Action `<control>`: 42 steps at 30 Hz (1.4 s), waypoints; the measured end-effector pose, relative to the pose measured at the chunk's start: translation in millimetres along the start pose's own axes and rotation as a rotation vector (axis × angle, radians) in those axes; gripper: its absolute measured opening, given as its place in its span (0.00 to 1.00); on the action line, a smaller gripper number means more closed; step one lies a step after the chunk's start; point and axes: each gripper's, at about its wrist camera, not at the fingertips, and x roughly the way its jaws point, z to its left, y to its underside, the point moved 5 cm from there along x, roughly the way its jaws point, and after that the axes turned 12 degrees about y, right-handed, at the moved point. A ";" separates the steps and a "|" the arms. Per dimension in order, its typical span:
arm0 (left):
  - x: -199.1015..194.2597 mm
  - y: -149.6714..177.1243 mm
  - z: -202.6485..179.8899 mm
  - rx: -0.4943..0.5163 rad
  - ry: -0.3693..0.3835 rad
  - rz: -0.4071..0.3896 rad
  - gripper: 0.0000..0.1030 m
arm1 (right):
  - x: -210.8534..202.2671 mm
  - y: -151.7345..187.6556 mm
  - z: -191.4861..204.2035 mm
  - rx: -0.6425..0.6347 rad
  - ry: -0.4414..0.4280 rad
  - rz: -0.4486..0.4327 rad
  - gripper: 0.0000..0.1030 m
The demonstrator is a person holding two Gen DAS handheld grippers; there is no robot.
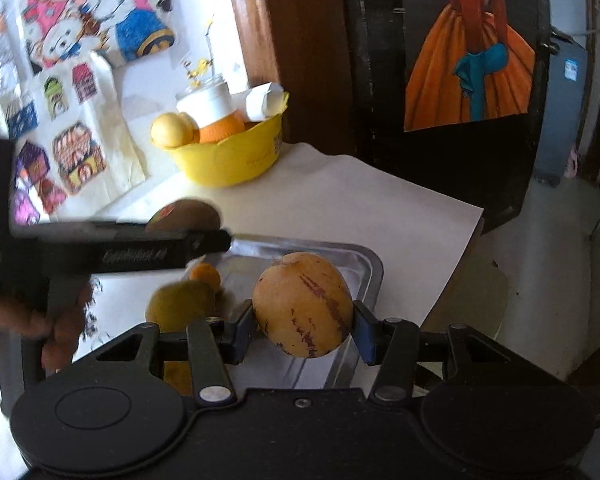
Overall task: Organize fruits
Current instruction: 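Carry the striped melon in the right tool to the tray while the left tool carries the kiwi, then open the right tool to drop the striped melon while the left tool releases the kiwi in the tray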
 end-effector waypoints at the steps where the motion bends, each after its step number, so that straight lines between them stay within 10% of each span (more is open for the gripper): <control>1: 4.6 -0.2 -0.8 0.004 0.006 0.006 0.62 | 1.4 3.8 1.6 -0.018 -0.001 -0.006 0.50; 42: 75.8 18.6 0.7 0.038 -0.035 0.148 0.62 | 41.5 55.2 36.0 -0.262 0.010 -0.058 0.51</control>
